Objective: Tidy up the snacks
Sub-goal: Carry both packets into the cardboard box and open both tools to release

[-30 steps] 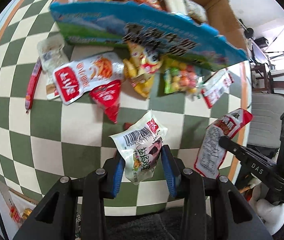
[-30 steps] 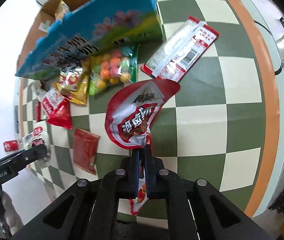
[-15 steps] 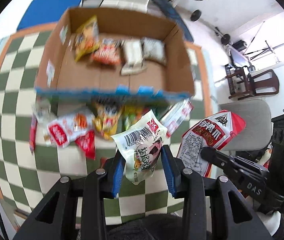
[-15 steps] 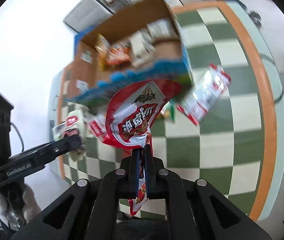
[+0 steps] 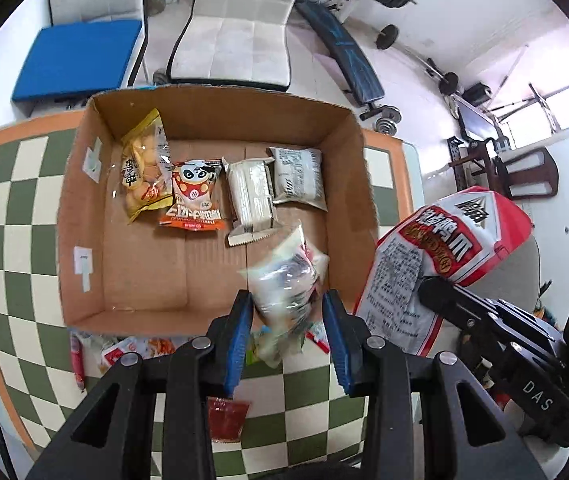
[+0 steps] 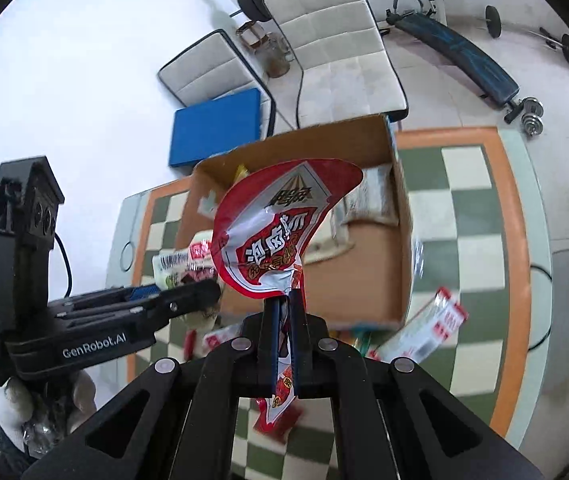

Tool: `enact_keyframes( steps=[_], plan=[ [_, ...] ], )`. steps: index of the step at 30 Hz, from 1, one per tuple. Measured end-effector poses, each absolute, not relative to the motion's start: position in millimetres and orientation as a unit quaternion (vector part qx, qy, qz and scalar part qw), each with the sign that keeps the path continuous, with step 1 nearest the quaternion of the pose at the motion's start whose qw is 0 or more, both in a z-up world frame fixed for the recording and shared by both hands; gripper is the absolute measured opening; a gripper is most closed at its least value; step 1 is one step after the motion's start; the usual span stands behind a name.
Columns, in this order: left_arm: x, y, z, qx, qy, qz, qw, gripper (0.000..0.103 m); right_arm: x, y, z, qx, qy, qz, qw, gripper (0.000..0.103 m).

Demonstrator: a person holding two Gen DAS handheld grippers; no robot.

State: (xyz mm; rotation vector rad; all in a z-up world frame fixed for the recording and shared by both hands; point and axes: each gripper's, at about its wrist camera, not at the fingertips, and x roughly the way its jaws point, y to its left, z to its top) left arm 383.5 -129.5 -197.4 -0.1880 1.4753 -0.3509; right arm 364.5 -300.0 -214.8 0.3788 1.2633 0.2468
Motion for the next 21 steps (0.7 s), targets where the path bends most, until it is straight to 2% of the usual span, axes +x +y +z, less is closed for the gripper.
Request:
enact_keyframes(
  steps=[7, 12, 13, 14, 16, 19, 21],
  plan=[
    [418.3, -136.5, -220.5, -0.079, 0.682, -0.138, 0.714, 0.034, 412.9, -303.0, -251.1, 0.163, 0.617, 0.090, 0.765, 0.006],
    [422.6, -140.2, -227.0, -0.073, 0.685, -0.124, 0.714, 0.034, 420.2, -305.0, -282.6, 0.147, 0.651, 0.062, 0.743, 0.012],
    [422.0, -139.9, -227.7, -0.073, 0.685, -0.121, 0.715, 0.034, 419.7, -306.2, -285.9, 0.149, 0.653, 0.061, 0.740, 0.027],
    [421.0, -139.2, -228.2, -0.074, 0.685, -0.119, 0.715, 0.034, 419.7, -307.1, -288.5, 0.152, 0.654, 0.064, 0.738, 0.054],
    [417.9, -138.0, -228.1, -0.077, 0.684, -0.113, 0.716, 0.037, 418.4, -308.4, -291.5, 0.149, 0.657, 0.064, 0.736, 0.081],
    [413.1, -134.5, -227.0, -0.073, 0.681, -0.102, 0.722, 0.045, 417.2, -309.8, -293.4, 0.150, 0.658, 0.071, 0.735, 0.081],
    [408.9, -131.4, -224.9, -0.071, 0.675, -0.093, 0.729, 0.073, 416.5, -311.3, -294.7, 0.150, 0.660, 0.075, 0.732, 0.081]
  ],
)
